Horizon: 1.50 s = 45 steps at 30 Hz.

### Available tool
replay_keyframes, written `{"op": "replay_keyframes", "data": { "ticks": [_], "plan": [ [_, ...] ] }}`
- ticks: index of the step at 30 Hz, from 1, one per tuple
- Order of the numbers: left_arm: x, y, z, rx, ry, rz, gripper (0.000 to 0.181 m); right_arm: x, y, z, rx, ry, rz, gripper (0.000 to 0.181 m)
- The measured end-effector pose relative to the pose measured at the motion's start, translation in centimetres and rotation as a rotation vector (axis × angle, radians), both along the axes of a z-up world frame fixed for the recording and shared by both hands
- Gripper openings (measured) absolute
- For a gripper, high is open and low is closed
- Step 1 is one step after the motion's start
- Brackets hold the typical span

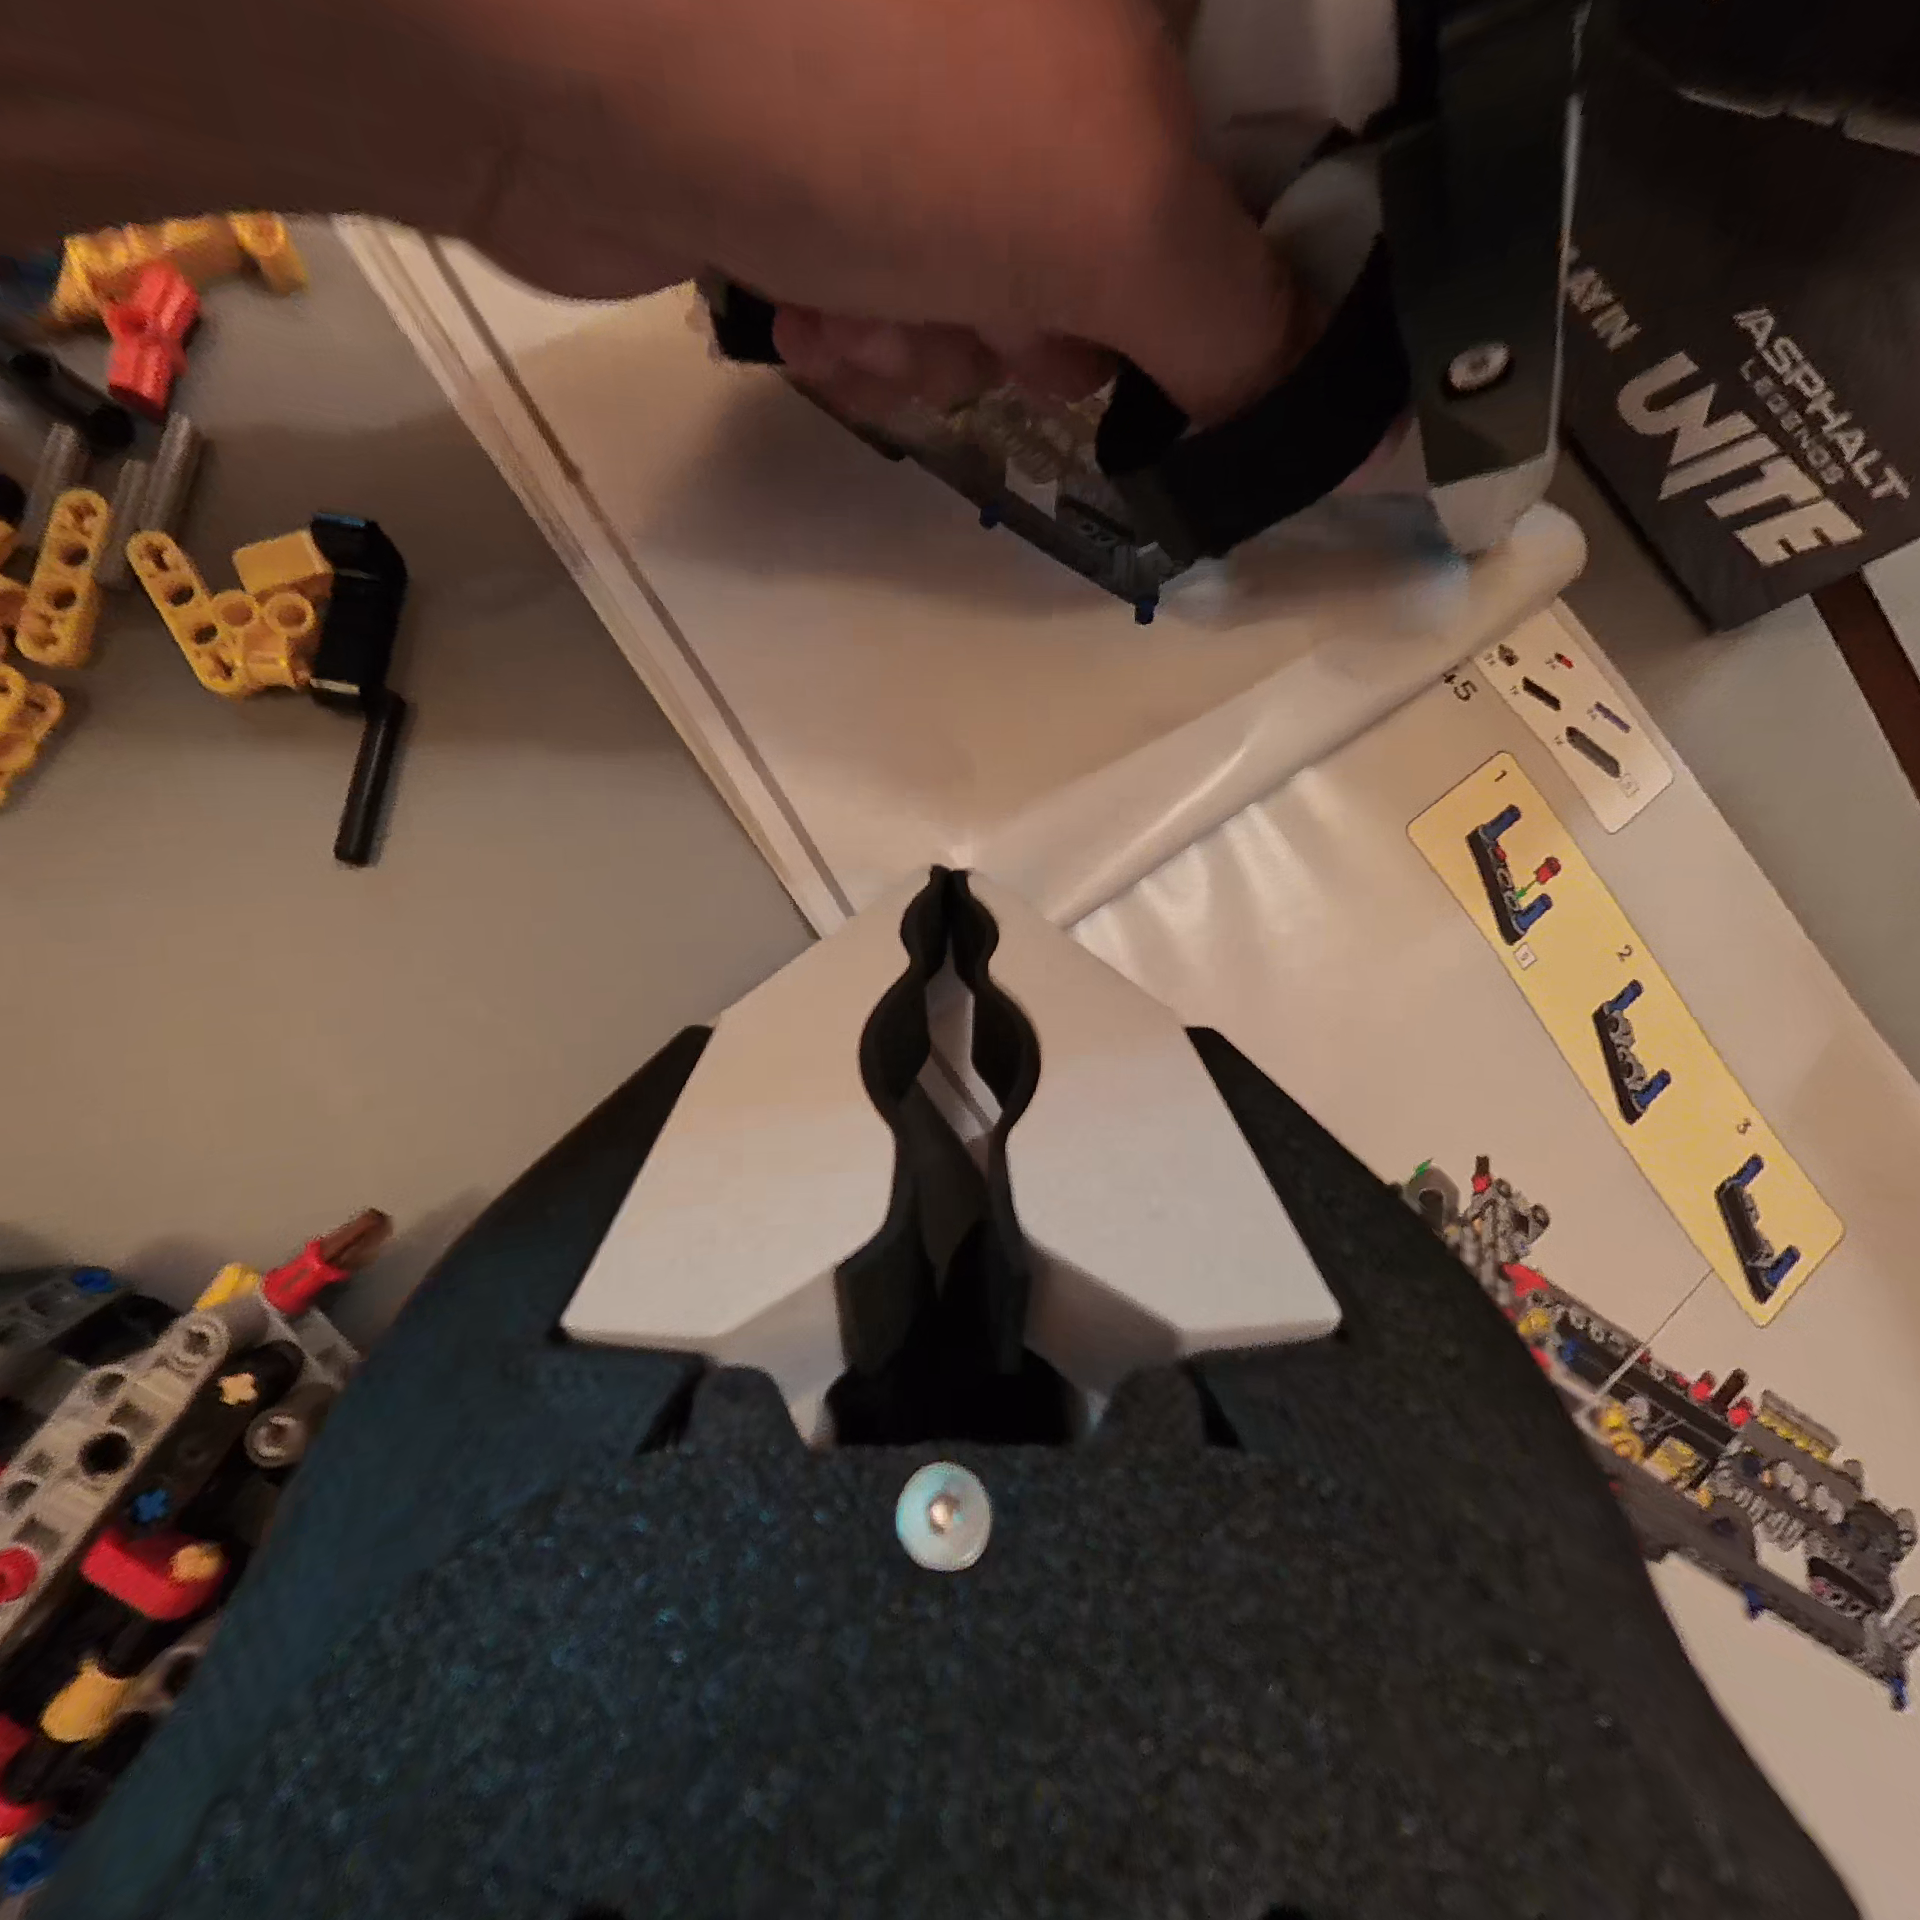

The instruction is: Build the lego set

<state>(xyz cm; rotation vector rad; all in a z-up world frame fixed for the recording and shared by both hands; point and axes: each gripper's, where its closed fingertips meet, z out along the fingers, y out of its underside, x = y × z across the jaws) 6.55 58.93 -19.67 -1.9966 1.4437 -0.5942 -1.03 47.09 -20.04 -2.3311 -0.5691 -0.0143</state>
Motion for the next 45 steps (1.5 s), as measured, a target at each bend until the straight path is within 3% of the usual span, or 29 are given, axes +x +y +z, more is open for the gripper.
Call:
{"op": "replay_keyframes", "data": {
  "ticks": [3,7,11,14,16,19,29,32,34,36,39,42,45],
  "plan": [
    [-1.2,-1.0,3.1,-0.067,-0.128,0.003,0.015,0.2,0.0,1.9,0.036,0.095,-0.080,0.000],
    [-9.0,-1.9,7.1,-0.126,-0.246,0.020,0.025,0.8,-1.4,6.0,0.164,0.185,-0.129,0.006],
    [-18.3,0.7,6.2,-0.070,-0.311,0.178,0.030,2.7,-3.3,8.3,0.293,0.206,-0.200,0.012],
    [-21.7,2.2,5.0,-0.055,-0.338,0.277,0.032,4.5,-4.0,8.3,0.349,0.185,-0.254,0.019],
    [-21.5,2.7,6.0,-0.027,-0.368,0.268,0.031,5.9,-4.1,8.0,0.347,0.097,-0.278,0.027],
    [-21.0,2.9,5.6,-0.031,-0.347,0.263,0.030,7.8,-4.3,7.2,0.339,-0.007,-0.335,0.021],
    [-20.8,2.2,6.0,0.033,-0.352,0.234,0.026,8.5,-4.7,4.8,0.223,0.079,-0.382,0.022],
    [-21.0,2.3,5.8,0.078,-0.323,0.233,0.026,8.9,-5.0,5.4,0.235,0.108,-0.394,0.025],
    [-20.9,2.2,6.0,0.086,-0.327,0.227,0.026,10.9,-6.1,7.2,0.267,0.040,-0.430,0.028],
    [-20.9,2.0,6.1,0.084,-0.332,0.221,0.025,15.4,-9.0,10.2,0.320,-0.105,-0.574,0.025],
    [-20.5,1.3,6.7,0.075,-0.360,0.203,0.024,20.4,-16.1,13.1,0.306,-0.246,-0.750,0.022],
    [-19.8,0.6,6.8,0.068,-0.374,0.180,0.022,21.4,-22.6,12.4,0.240,-0.181,-0.873,0.025],
    [-19.3,0.2,6.1,0.090,-0.336,0.163,0.022,20.2,-26.9,9.3,0.170,-0.055,-0.924,0.026]
  ]
}}
